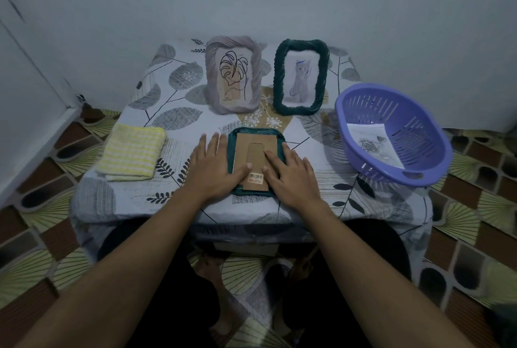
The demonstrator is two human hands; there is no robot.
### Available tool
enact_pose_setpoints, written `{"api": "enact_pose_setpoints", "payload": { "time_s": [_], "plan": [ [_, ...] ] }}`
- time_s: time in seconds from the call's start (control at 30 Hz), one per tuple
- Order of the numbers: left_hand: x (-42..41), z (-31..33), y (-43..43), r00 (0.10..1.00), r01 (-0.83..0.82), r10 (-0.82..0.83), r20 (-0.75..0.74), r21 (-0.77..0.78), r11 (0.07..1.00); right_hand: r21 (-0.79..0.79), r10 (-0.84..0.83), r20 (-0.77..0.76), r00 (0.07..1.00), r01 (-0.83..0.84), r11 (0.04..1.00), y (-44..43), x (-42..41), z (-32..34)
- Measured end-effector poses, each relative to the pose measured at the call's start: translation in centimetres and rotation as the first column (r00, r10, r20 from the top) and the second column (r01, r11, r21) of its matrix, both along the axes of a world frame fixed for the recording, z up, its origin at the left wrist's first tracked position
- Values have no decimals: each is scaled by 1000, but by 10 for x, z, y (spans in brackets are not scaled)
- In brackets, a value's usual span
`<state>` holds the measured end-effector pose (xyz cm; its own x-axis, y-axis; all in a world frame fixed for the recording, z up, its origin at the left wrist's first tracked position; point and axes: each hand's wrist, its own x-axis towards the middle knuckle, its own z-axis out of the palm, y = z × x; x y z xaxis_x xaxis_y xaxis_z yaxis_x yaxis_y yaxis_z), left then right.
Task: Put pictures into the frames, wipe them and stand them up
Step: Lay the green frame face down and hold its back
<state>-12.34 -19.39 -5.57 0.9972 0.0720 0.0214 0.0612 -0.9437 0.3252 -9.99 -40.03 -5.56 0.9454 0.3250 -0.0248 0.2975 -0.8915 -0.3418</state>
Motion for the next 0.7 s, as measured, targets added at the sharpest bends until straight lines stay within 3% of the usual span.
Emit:
{"api": "enact_pose_setpoints", "payload": {
  "time_s": [0.4,0.6,0.7],
  "plan": [
    [6,-5,-1,999,-19,22,-24,94,995,20,8,-20,1000,-7,1000,1,1,1],
    [5,-5,0,999,-30,32,-22,104,994,267,-48,-117,992,78,961,-12,1,15],
    [5,-5,-1,999,-28,30,-12,90,996,170,-43,-97,994,59,984,-25,-9,18]
  ]
}}
